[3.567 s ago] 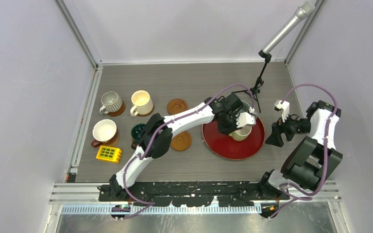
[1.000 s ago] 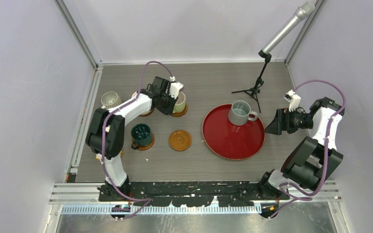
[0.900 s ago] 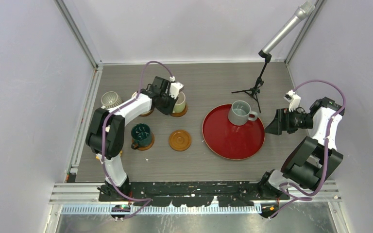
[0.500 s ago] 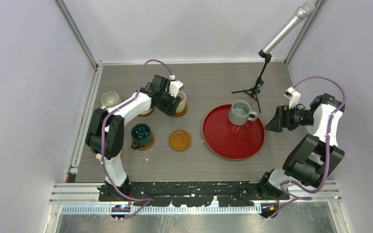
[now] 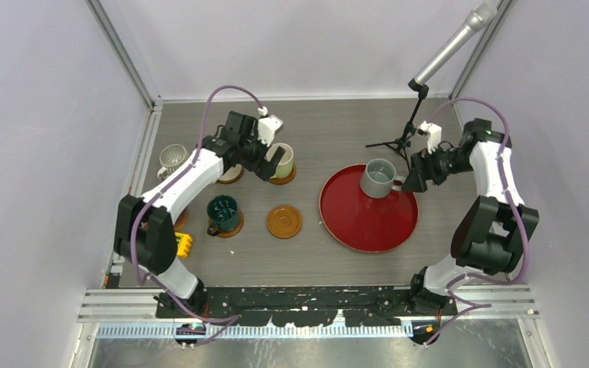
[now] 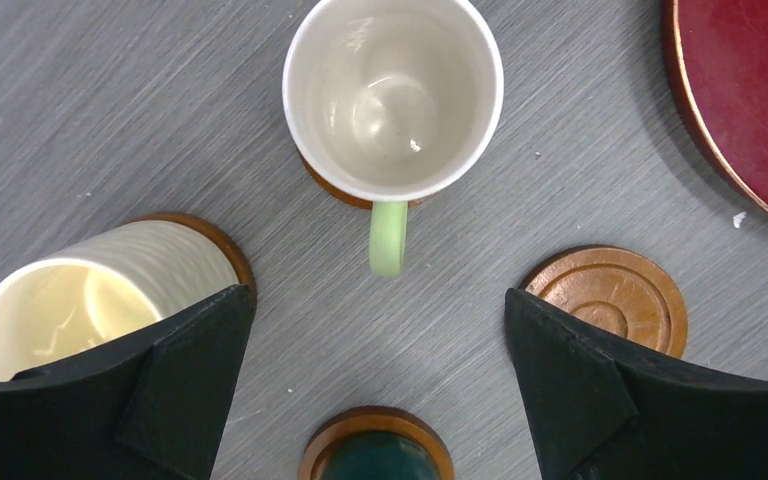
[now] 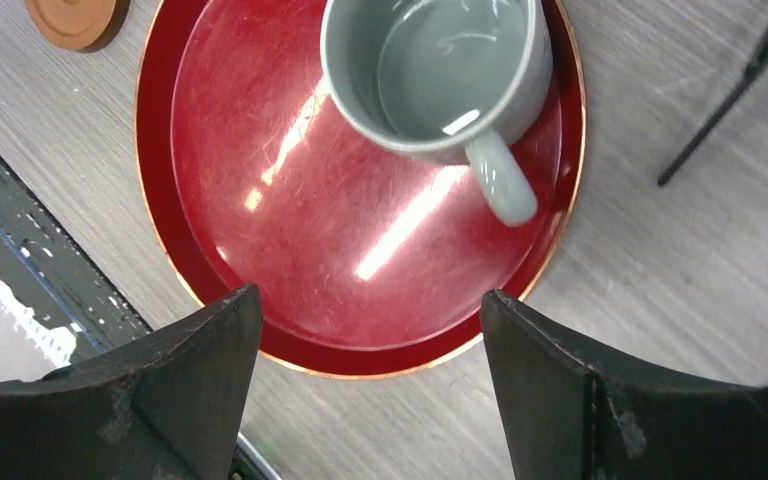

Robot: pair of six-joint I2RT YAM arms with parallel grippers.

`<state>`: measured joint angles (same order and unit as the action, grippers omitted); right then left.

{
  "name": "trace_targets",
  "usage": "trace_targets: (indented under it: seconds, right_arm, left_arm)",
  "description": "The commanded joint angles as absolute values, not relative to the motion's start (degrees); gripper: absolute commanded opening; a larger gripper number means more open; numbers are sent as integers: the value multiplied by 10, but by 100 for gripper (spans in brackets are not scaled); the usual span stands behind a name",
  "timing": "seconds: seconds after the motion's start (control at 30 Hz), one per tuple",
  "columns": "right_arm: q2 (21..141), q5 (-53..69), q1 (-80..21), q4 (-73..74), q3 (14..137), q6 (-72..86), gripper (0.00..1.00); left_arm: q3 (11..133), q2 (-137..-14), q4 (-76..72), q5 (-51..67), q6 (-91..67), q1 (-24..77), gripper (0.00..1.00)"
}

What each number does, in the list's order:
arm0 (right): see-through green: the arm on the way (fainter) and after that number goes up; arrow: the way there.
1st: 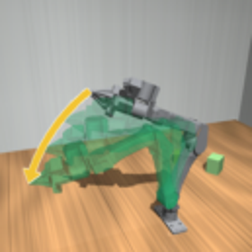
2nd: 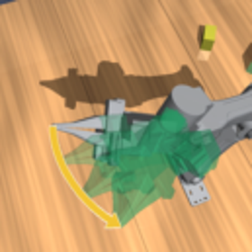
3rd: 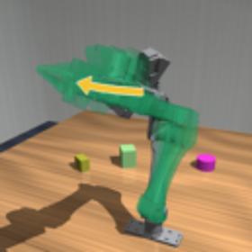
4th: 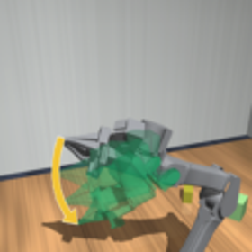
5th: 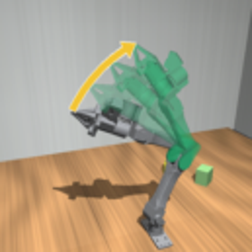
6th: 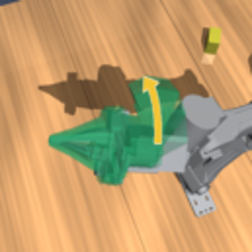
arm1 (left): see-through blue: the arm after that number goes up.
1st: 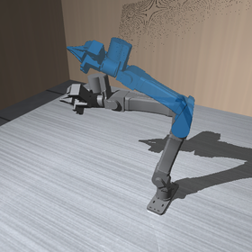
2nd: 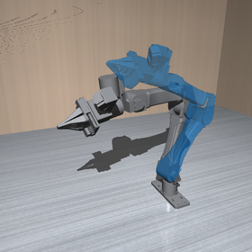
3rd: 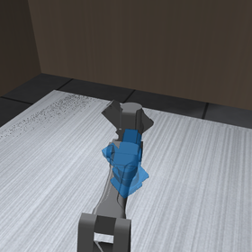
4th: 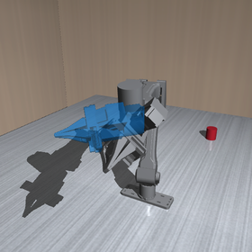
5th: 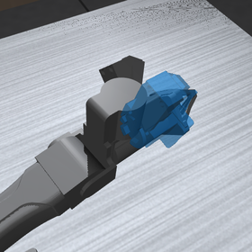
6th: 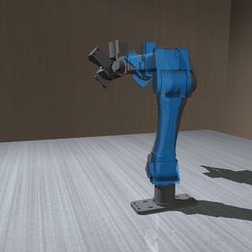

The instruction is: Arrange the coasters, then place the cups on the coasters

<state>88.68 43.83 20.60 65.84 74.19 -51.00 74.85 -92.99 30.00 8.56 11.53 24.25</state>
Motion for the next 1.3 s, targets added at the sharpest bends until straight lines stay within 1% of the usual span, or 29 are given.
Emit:
trace_targets:
  seconds: [0.0, 0.33, 0.67, 0.8, 0.93, 1.13, 1.27]
  right_arm:
    - [929, 414, 175, 622, 788, -493, 84]
    - [1009, 381, 141, 609, 834, -517, 84]
    - [1040, 395, 92, 660, 816, -542, 84]
    - [1012, 408, 80, 662, 784, -525, 84]
    - [968, 460, 56, 649, 738, -458, 84]
    - [897, 500, 1, 575, 661, -370, 84]
    - [864, 500, -34, 559, 637, -347, 84]
  left_arm:
    - [752, -883, 328, 79, 128, 239, 100]
    - [762, -840, 359, 78, 120, 239, 100]
    - [779, -831, 379, 81, 126, 239, 100]
    - [798, -833, 387, 92, 113, 241, 100]
    - [797, -846, 383, 106, 108, 250, 100]
    - [806, -880, 371, 105, 101, 289, 100]
    - [821, -909, 361, 100, 92, 320, 100]
